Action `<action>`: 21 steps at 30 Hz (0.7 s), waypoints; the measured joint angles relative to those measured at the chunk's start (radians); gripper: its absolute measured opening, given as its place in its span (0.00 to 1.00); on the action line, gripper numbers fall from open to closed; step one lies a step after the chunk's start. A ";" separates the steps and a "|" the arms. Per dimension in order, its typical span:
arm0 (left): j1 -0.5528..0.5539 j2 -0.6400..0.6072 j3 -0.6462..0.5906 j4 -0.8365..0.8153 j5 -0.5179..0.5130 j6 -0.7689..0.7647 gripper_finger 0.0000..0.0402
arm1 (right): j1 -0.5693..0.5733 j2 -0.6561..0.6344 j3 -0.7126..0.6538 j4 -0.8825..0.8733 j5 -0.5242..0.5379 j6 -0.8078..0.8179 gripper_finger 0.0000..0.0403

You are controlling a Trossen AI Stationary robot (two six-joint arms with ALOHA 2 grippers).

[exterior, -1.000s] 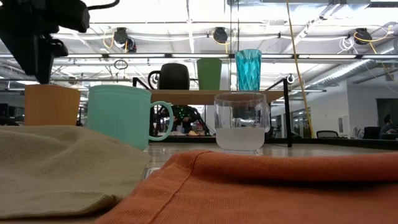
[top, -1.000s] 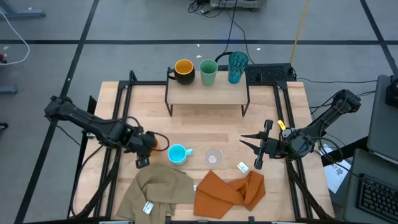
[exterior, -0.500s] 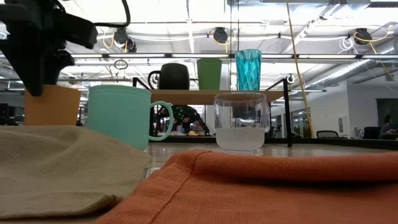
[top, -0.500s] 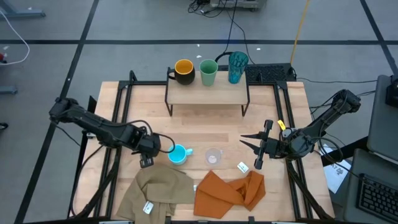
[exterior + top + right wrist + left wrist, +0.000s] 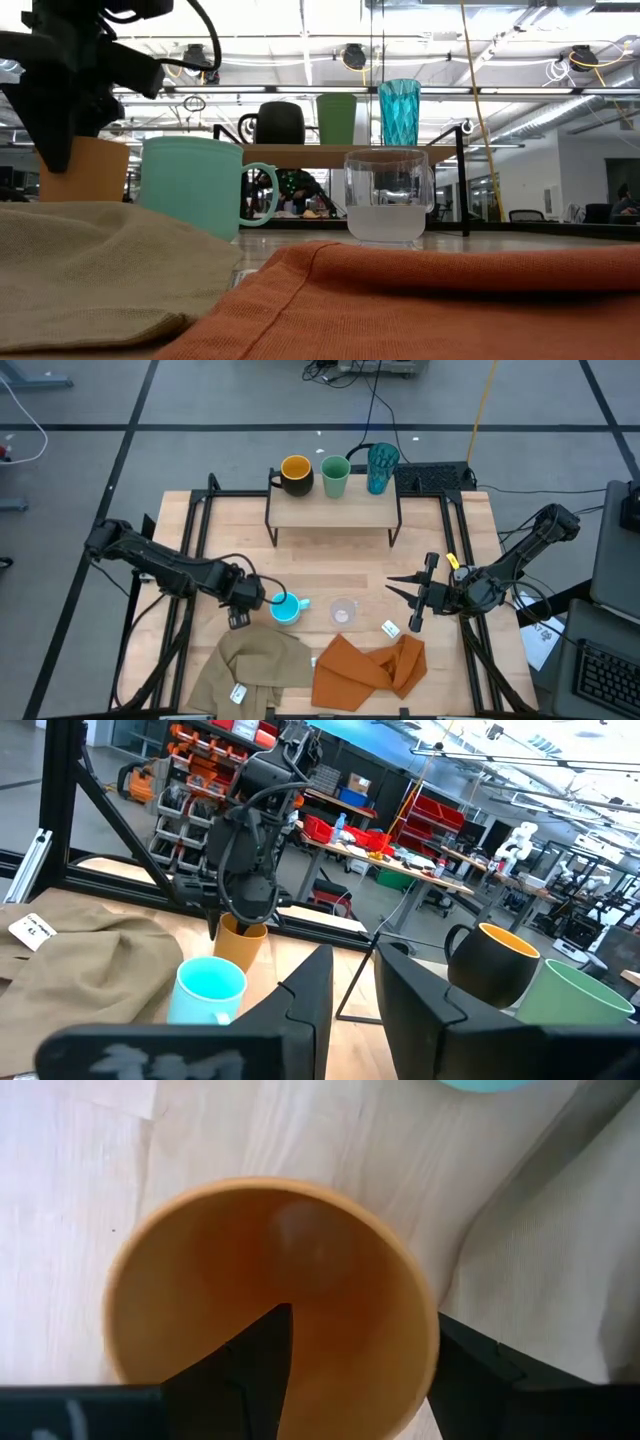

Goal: Stack small to large cups/mugs on shelf
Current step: Put the orange cup on the shelf

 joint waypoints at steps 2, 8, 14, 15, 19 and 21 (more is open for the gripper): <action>0.000 -0.001 0.000 0.000 0.001 0.007 0.50 | 0.000 0.000 0.000 0.000 0.000 0.000 0.17; 0.000 -0.001 0.000 0.000 0.017 0.027 0.42 | 0.000 0.000 0.000 0.000 0.000 0.000 0.17; 0.000 -0.001 0.000 0.000 0.067 0.079 0.14 | 0.001 0.000 0.000 0.000 0.000 -0.004 0.17; 0.000 -0.001 0.000 0.000 0.080 0.092 0.08 | 0.002 0.000 0.000 0.000 0.000 -0.009 0.17; 0.000 -0.003 0.002 -0.004 0.142 0.127 0.02 | 0.002 0.000 0.000 0.000 0.000 -0.022 0.17; 0.001 -0.004 0.004 -0.009 0.149 0.138 0.02 | 0.002 0.000 0.000 0.000 0.000 -0.023 0.17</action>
